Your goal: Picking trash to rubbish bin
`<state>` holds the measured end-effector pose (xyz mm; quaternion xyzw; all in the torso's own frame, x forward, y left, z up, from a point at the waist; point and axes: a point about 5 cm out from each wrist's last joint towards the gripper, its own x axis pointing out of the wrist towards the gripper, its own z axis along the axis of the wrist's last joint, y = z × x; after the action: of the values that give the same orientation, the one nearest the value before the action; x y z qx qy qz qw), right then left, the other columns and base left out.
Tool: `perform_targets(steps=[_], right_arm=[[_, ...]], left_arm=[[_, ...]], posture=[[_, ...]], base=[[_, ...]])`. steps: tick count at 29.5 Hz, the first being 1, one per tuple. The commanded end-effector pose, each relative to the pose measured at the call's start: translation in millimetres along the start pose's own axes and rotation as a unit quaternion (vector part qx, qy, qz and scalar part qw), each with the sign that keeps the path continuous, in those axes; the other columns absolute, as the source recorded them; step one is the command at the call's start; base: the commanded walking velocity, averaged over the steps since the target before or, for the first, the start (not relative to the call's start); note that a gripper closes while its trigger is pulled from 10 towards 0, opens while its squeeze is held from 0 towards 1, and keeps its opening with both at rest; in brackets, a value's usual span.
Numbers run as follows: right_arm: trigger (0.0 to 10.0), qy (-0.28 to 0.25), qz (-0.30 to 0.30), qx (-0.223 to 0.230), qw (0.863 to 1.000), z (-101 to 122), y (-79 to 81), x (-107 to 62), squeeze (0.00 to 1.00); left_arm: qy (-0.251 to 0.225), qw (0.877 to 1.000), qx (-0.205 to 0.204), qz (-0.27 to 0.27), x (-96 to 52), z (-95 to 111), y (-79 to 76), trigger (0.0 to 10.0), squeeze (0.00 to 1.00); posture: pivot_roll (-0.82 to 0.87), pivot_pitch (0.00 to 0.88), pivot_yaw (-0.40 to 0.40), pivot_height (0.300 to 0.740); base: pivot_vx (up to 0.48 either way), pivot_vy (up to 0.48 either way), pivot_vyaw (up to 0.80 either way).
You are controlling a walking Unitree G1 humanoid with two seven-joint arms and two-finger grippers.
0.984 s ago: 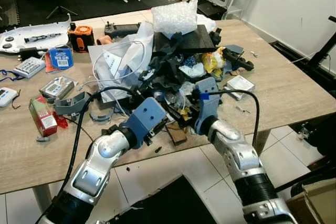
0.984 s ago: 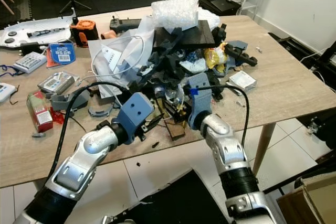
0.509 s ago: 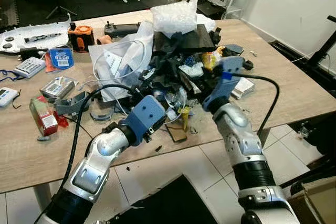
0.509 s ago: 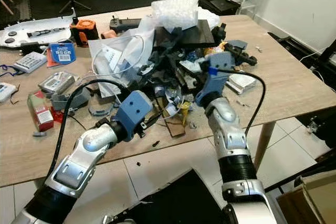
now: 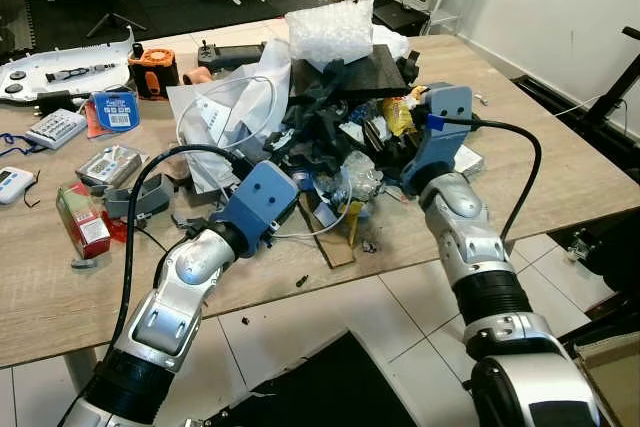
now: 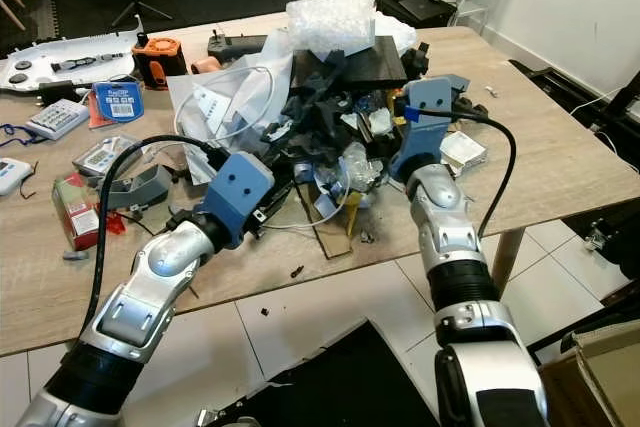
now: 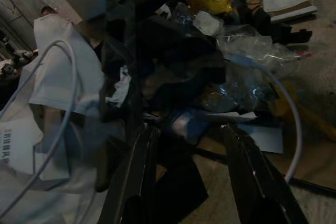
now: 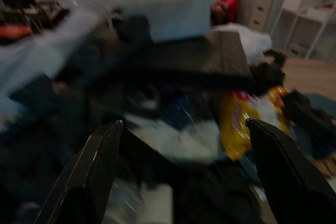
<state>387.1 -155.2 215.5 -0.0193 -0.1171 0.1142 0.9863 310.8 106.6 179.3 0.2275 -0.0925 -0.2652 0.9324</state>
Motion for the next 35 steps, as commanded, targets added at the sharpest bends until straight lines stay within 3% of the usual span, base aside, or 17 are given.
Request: perform_targets(steps=[1, 8, 12, 18, 20, 25, 26, 27, 35], right_arm=[[10.0, 0.036, 0.015, -0.011, 0.999, -17.2, 0.1, -6.0, 0.0], [10.0, 0.084, 0.057, -0.001, 0.995, -42.6, 11.4, -14.7, 0.0], [10.0, 0.096, 0.094, 0.012, 0.991, -53.9, 26.6, -19.3, 0.0], [10.0, 0.118, 0.075, 0.001, 0.99, -64.3, 23.1, -21.7, 0.0], [10.0, 0.135, 0.072, 0.026, 0.988, -72.7, 23.7, -24.1, 0.0], [10.0, 0.151, 0.07, 0.039, 0.985, -79.8, 24.3, -26.0, 0.0], [2.9, 0.148, 0.059, 0.055, 0.986, -80.1, 22.6, -25.5, 0.0], [0.0, 0.147, 0.055, 0.06, 0.986, -79.9, 21.7, -25.2, 0.0], [0.0, 0.134, 0.051, 0.071, 0.987, -75.7, 16.6, -23.0, 0.0]], left_arm=[[0.0, 1.0, -0.001, -0.005, -2.2, -1.6, -5.0, 10.0, 0.0], [0.0, 1.0, -0.005, -0.01, -2.9, -1.7, -8.4, 10.0, 0.0], [0.002, 1.0, -0.008, -0.014, -4.4, -2.6, -11.0, 10.0, 0.0], [0.005, 1.0, -0.008, -0.012, -3.6, -3.5, -12.0, 10.0, 0.0], [0.006, 1.0, -0.009, -0.01, -3.6, -3.9, -12.3, 10.0, 0.0], [0.008, 1.0, -0.007, -0.009, -4.1, -3.6, -11.8, 10.0, 0.0], [0.008, 1.0, -0.006, -0.007, -4.3, -3.9, -10.0, 10.0, 0.0], [0.008, 1.0, -0.005, -0.006, -4.1, -4.0, -9.5, 10.0, 0.0], [0.004, 1.0, -0.005, -0.006, -0.4, -2.2, -9.3, 10.0, 0.0]], posture=[[0.11, 0.112, -0.03, 0.74], [0.12, 0.123, -0.034, 0.74], [0.11, 0.128, -0.036, 0.74], [0.11, 0.138, -0.047, 0.74], [0.11, 0.144, -0.049, 0.74], [0.12, 0.147, -0.049, 0.74], [0.12, 0.144, -0.047, 0.74], [0.12, 0.144, -0.047, 0.74], [0.11, 0.14, -0.041, 0.74]], base=[[0.0, 0.0, 0.0], [0.0, 0.0, 0.0], [0.0, 0.0, 0.0], [0.0, 0.0, 0.0], [0.0, 0.0, 0.0], [0.0, 0.0, 0.0], [0.0, 0.0, 0.0], [0.0, 0.0, 0.0], [0.0, 0.0, 0.0]])
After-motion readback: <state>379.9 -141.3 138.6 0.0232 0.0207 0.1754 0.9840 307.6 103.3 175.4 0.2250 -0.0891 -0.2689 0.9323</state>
